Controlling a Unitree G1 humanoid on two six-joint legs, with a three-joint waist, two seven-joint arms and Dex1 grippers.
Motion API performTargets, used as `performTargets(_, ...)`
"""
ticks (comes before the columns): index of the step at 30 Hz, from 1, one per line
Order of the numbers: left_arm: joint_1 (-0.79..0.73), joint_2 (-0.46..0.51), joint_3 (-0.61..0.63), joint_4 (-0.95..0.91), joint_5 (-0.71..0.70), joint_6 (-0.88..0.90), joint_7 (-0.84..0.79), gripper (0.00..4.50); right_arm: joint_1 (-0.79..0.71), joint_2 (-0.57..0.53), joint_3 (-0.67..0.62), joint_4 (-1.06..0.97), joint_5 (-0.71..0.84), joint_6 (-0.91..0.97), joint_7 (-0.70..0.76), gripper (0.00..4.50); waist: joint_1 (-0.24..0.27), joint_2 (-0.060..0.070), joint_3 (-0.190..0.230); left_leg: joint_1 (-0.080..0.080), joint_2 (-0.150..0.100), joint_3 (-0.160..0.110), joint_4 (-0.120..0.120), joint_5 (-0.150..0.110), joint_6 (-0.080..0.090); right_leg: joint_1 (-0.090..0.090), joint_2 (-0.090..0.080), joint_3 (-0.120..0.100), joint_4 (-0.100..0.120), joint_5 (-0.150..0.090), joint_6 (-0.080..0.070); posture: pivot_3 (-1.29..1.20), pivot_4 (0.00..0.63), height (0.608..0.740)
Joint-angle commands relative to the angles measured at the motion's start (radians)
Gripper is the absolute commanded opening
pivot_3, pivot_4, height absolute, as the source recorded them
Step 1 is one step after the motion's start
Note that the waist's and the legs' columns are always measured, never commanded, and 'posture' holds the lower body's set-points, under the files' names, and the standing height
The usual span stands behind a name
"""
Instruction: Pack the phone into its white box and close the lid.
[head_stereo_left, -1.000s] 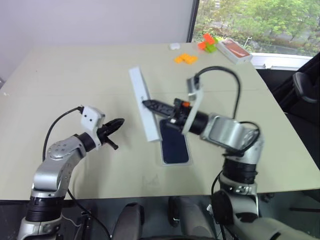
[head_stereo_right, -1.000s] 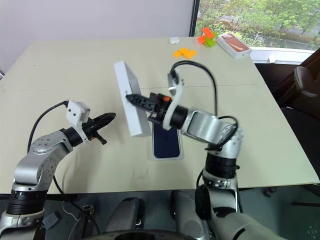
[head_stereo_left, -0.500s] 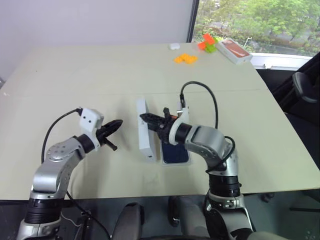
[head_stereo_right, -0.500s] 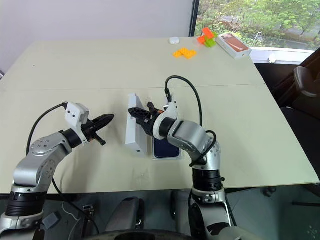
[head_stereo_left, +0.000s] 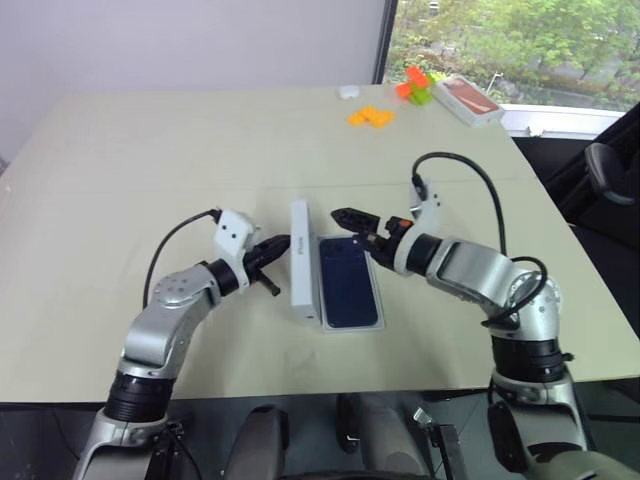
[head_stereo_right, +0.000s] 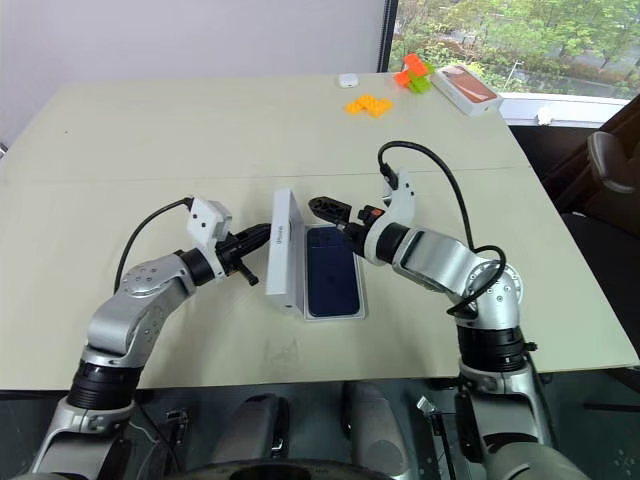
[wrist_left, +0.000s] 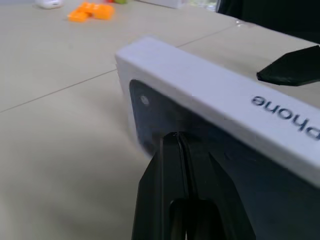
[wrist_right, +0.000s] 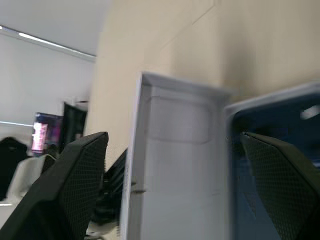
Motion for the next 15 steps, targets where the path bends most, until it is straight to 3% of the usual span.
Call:
performTargets(1, -0.030, -0.019, -0.035, -0.019, 0.004, -0.011, -0.020, 0.04, -0.038, -0.065, -0.017, -0.021, -0.081, 0.023, 0.114, 4.43, 0.000, 0.000, 0.000, 0.001, 0.000, 0.000, 0.000, 0.000, 0.000, 0.000, 0.001, 0.000, 0.000, 0.000, 0.000, 0.00, 0.150, 0.733)
performTargets(10, -0.041, -0.017, -0.092, -0.047, 0.006, 0.015, -0.065, 0.04, -0.073, -0.232, 0.038, -0.013, -0.458, 0.066, 0.375, 4.43, 0.002, 0.000, 0.000, 0.002, 0.000, 0.001, 0.000, 0.000, 0.000, 0.000, 0.000, 0.000, 0.000, -0.001, -0.001, 0.00, 0.150, 0.733)
performTargets(15, -0.042, -0.015, 0.053, -0.068, -0.070, 0.081, 0.004, 0.04, -0.099, -0.318, 0.105, -0.043, -0.709, 0.055, 0.560, 4.43, 0.001, 0.000, 0.000, 0.002, 0.000, 0.001, 0.000, 0.000, 0.001, -0.001, 0.001, 0.000, -0.001, 0.000, 0.000, 0.00, 0.150, 0.733)
